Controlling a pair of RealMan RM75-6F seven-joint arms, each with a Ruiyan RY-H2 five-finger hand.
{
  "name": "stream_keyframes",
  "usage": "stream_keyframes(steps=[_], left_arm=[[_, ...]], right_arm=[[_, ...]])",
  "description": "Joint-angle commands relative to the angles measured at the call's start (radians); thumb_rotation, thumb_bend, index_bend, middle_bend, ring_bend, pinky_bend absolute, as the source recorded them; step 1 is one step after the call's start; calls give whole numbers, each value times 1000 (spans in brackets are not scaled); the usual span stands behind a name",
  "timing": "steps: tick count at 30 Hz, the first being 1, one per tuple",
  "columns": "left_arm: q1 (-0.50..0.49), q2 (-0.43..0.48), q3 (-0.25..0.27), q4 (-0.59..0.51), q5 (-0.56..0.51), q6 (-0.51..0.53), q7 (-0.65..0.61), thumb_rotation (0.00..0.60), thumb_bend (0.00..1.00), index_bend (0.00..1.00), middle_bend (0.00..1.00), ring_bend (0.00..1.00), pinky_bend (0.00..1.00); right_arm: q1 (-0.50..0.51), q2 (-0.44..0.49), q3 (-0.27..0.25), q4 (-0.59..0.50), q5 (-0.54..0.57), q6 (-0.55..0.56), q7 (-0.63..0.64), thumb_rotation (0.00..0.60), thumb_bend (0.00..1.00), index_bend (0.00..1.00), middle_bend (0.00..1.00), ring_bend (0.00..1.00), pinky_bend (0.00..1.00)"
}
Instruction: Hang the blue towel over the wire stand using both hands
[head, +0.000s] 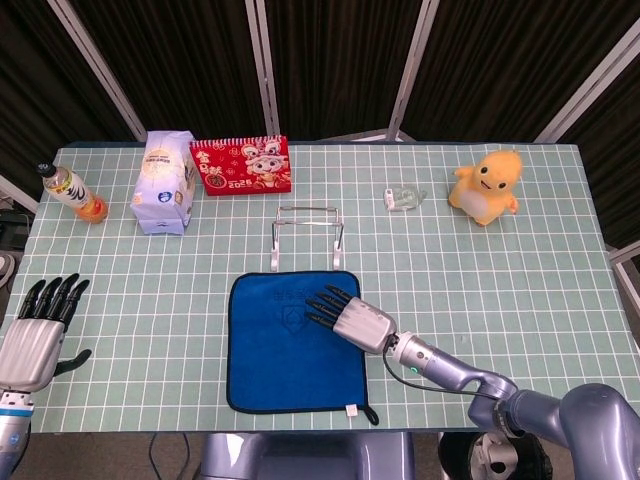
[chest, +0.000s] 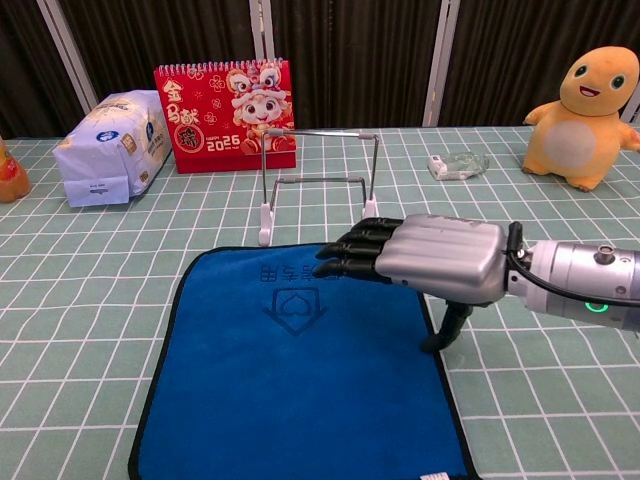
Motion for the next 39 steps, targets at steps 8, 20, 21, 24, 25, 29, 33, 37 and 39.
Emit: stream_keyframes(steps=[8,20,21,24,25,29,33,37,39], left_arm=[[-3,2,0,3,-8,-3,-7,600,0,0,0,0,0],[-4,3,8,-3,1,3,-6,600,0,0,0,0,0],[-4,3,8,-3,1,2,-5,600,0,0,0,0,0],[-5,1,7,-3,-2,2,-2,600,0,0,0,0,0],[-6,1,6,-2,-3,2,-2,600,0,0,0,0,0],[-8,-1,6,-1,-8,-2,0,600,0,0,0,0,0],[-10,-3,6,2,-13,-8,1,600,0,0,0,0,0],[-12,-4,6,5,-17,-12,2,600,0,0,0,0,0],[-13,-5,6,6,-17,-12,2,600,0,0,0,0,0]], right_arm=[[17,15,-20,-6,7,9,-23,600,0,20,0,0,0],[4,56,-65,-15,13,29,-31,600,0,23,0,0,0],[3,53,-68,-9,16,29,-29,600,0,22,0,0,0],[4,47,-73,5,19,29,-25,600,0,23,0,0,0],[4,43,-74,10,18,30,-26,600,0,23,0,0,0],[9,25,-74,20,20,37,-17,600,0,24,0,0,0],[16,6,-62,22,26,46,-9,600,0,26,0,0,0],[24,-11,-52,26,34,45,-5,600,0,28,0,0,0],[27,-18,-51,30,36,45,-6,600,0,28,0,0,0]])
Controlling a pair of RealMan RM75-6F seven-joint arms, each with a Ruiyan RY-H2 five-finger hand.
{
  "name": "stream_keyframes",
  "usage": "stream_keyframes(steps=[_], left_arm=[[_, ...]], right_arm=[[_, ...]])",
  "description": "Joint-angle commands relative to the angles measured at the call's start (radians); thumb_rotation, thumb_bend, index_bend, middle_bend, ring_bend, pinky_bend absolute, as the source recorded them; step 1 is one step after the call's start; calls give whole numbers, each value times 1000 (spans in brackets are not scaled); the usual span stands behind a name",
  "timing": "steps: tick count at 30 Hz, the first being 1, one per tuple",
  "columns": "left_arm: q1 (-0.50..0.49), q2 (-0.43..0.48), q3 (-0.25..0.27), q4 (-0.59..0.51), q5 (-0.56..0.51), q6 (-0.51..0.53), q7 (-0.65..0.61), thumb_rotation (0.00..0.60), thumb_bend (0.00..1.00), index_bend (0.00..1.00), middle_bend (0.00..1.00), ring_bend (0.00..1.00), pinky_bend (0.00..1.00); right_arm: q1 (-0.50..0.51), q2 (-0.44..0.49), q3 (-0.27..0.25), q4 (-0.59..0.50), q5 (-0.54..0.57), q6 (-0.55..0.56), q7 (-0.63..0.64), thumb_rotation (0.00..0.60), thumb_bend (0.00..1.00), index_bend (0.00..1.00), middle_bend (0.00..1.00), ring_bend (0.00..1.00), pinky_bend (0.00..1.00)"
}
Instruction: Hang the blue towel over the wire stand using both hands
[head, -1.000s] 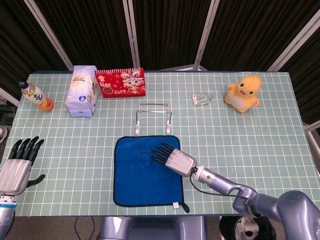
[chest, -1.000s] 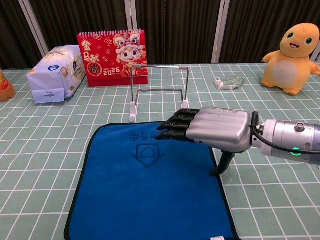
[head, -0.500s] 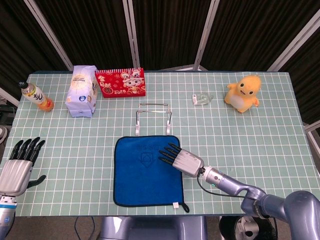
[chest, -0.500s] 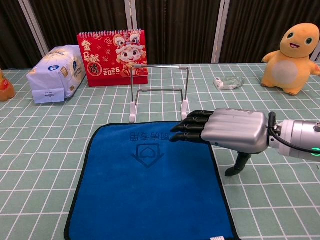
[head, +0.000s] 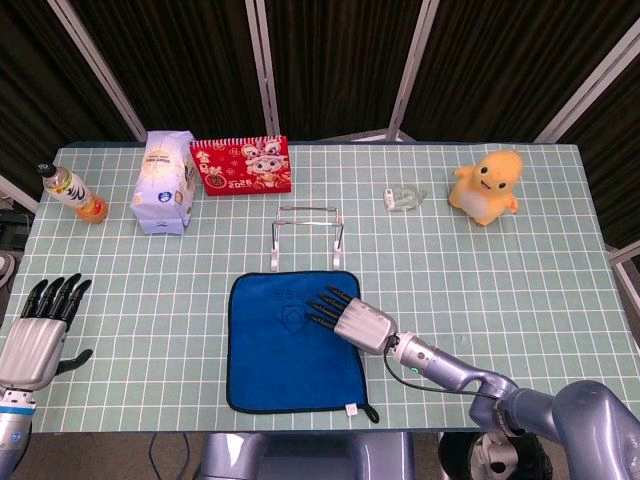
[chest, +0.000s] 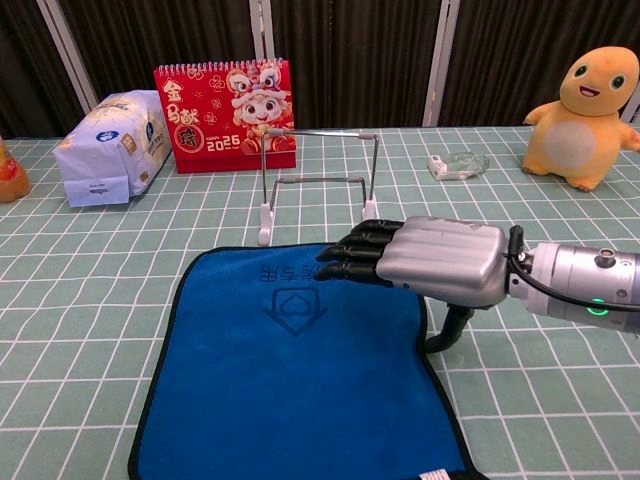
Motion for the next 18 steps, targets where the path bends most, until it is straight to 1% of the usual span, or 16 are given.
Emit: stream_keyframes(steps=[1,5,8,10,12,14,15,17,18], left_arm=[[0,0,0,1,-1,0,-1,600,0,0,0,0,0],[-1,1,1,1,-1,0,-2,600,0,0,0,0,0],[-2,0,2,2,-1,0,-2,600,0,0,0,0,0],[-2,0,2,2,0,0,-2,600,0,0,0,0,0],[-2,0,2,2,1,1,-1,600,0,0,0,0,0],[-2,-1,3,2,1,1,-1,600,0,0,0,0,0],[-2,-1,3,2,1,1,-1,600,0,0,0,0,0],[-2,-2,4,3,1,1,1,600,0,0,0,0,0],[-3,-2,4,3,1,0,1,600,0,0,0,0,0]], right_arm=[[4,-9,1,5,3,0,0,600,0,28,0,0,0],[7,-17,1,9,6,4,-2,600,0,33,0,0,0],[9,-17,1,7,7,7,-3,600,12,65,0,0,0],[9,-16,2,4,9,10,1,600,79,121,0,0,0],[9,-16,3,2,11,15,6,600,201,222,0,0,0],[9,-16,3,0,13,20,14,600,287,310,0,0,0],[9,-16,2,-1,13,23,18,600,335,377,0,0,0],[8,-15,-1,-3,12,30,31,600,416,477,0,0,0],[7,-16,-2,-3,11,32,36,600,461,513,0,0,0]])
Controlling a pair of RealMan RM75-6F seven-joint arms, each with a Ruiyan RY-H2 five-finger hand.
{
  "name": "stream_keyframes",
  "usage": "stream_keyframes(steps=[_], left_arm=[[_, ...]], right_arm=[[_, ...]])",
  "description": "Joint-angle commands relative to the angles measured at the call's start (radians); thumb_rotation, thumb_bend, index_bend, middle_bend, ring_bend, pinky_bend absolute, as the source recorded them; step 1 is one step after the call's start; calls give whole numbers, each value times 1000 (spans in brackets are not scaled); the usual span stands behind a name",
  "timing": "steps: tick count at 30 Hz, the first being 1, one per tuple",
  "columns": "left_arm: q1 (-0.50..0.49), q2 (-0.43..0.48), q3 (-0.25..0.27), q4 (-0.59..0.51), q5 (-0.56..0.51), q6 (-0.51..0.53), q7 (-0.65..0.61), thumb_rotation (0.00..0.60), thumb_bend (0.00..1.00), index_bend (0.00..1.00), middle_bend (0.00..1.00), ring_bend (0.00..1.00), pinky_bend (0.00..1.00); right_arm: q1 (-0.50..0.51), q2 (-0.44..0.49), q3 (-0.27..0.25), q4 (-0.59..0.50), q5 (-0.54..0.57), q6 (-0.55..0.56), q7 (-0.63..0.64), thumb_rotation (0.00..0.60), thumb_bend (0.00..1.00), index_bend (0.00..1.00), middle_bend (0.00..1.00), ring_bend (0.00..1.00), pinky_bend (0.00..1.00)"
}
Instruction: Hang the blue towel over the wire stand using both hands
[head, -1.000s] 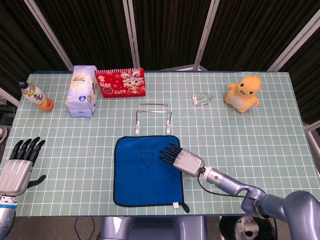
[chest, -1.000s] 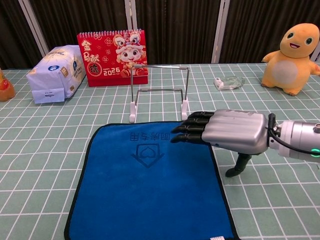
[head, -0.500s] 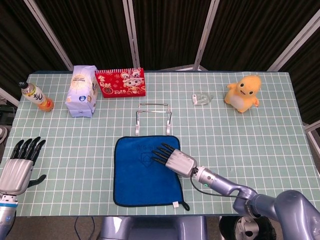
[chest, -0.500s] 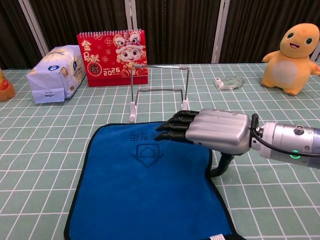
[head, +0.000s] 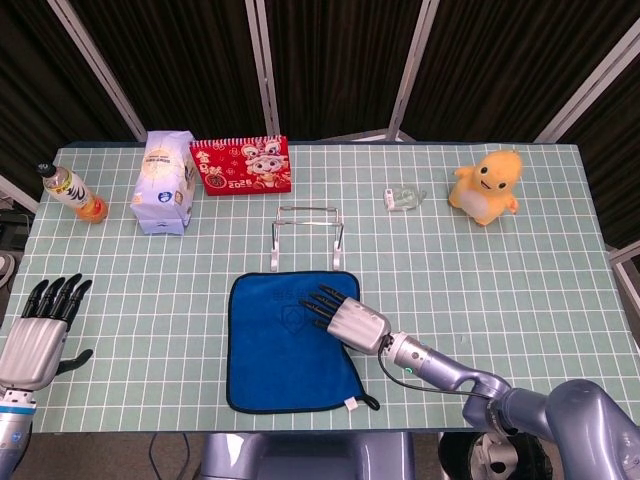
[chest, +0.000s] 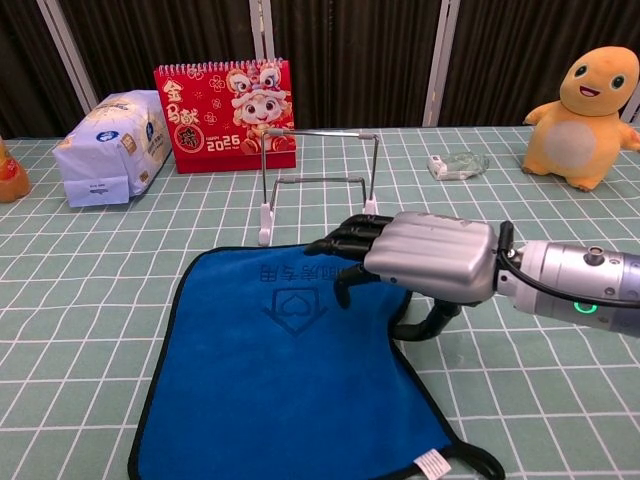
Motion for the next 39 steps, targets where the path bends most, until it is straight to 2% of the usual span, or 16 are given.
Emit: stream_keyframes(steps=[1,3,6,14,19,21,23,25,28,34,39], left_arm=[[-1,-1,1,0,0,-1,1,600,0,0,0,0,0],[-1,-1,1,1,-1,-3,3,600,0,0,0,0,0],[-3,-3,0,3,-4,-5,5,600,0,0,0,0,0],[-20,-7,-7,11,-4,-23,6,600,0,0,0,0,0],[-79,-24,-20,52,38,-73,3,600,0,0,0,0,0],[-127,-38,-21,86,74,-120,-6,600,0,31,0,0,0],[-177,-55,-20,126,114,-166,-28,600,21,110,0,0,0],[-230,-83,-15,188,164,-204,-64,600,82,216,0,0,0],[-287,-128,-3,269,216,-239,-132,600,165,302,0,0,0],[-372,-233,19,438,300,-251,-203,600,229,385,0,0,0],[-423,-287,43,505,333,-273,-259,600,230,416,0,0,0]], right_arm=[[-1,0,-5,-1,-2,8,13,600,489,522,2,0,0],[-3,-3,-9,2,-3,14,26,600,552,563,9,0,0],[-7,-9,-11,4,-1,26,57,600,583,633,18,0,0],[-6,-18,-14,21,-2,37,82,600,584,643,20,0,0],[-6,-18,-17,26,-4,44,87,600,582,644,21,0,0],[-5,-17,-15,24,-2,45,88,600,583,644,21,0,0],[-2,-16,-11,20,2,44,87,600,584,645,21,0,0],[-1,-14,-6,14,7,43,86,600,584,645,21,0,0],[1,-10,-3,6,14,39,84,600,583,645,21,0,0],[5,3,3,-6,25,29,74,600,583,646,22,0,0],[7,9,6,-12,32,21,70,600,590,646,25,0,0]])
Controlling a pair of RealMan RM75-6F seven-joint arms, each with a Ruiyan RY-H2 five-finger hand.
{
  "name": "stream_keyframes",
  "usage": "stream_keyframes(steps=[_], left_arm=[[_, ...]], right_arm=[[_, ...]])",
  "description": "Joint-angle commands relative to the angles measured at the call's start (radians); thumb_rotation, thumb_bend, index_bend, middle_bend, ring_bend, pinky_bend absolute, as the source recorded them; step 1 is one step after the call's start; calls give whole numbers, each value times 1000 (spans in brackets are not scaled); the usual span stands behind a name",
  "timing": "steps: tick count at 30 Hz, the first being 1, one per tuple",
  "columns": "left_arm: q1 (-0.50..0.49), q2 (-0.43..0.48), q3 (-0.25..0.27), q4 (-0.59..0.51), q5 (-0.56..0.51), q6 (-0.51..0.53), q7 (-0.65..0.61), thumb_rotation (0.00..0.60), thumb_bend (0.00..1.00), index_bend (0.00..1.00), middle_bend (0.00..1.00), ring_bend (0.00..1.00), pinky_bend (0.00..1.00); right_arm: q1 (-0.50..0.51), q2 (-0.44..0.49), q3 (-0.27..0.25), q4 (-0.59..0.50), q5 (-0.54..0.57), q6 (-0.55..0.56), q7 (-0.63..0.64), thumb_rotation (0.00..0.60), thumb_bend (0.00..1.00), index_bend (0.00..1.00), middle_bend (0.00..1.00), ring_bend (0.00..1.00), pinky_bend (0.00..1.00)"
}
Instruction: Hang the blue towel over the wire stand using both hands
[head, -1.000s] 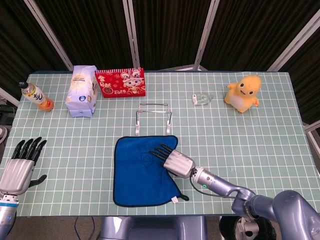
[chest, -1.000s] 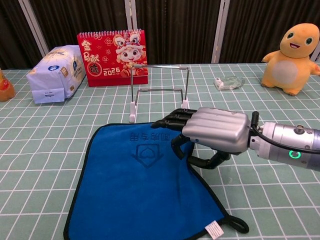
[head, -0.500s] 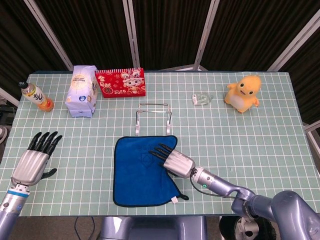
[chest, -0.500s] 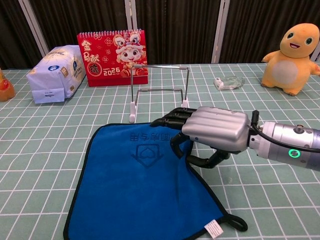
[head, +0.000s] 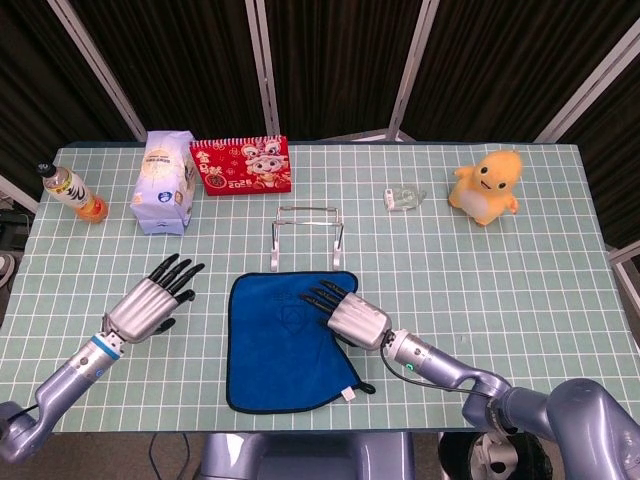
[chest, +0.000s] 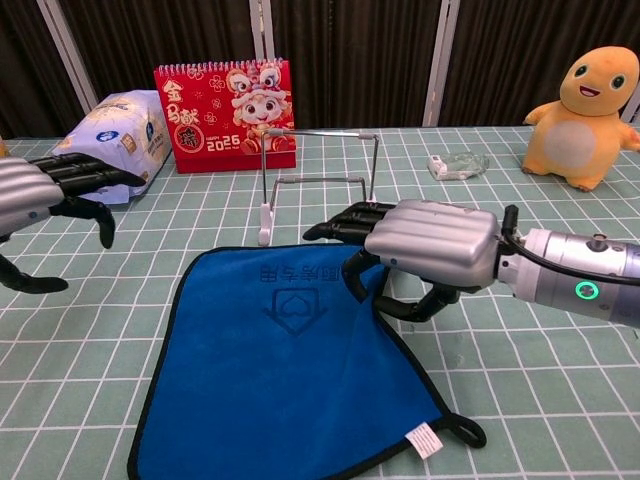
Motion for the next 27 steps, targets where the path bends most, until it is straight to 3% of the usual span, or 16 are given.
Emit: stream_keyframes(steps=[1,27], left_arm=[[-45,-42,23,40,26,-31,-45,600,230,419,0,0,0],[-131,-240,81,186,25,-70,-53,600,230,430,0,0,0]], right_arm=[[1,1,1,-2,2,-2,2,600,592,647,26,0,0],[-4,-5,-7,17,0,19,30,600,594,649,33,0,0]])
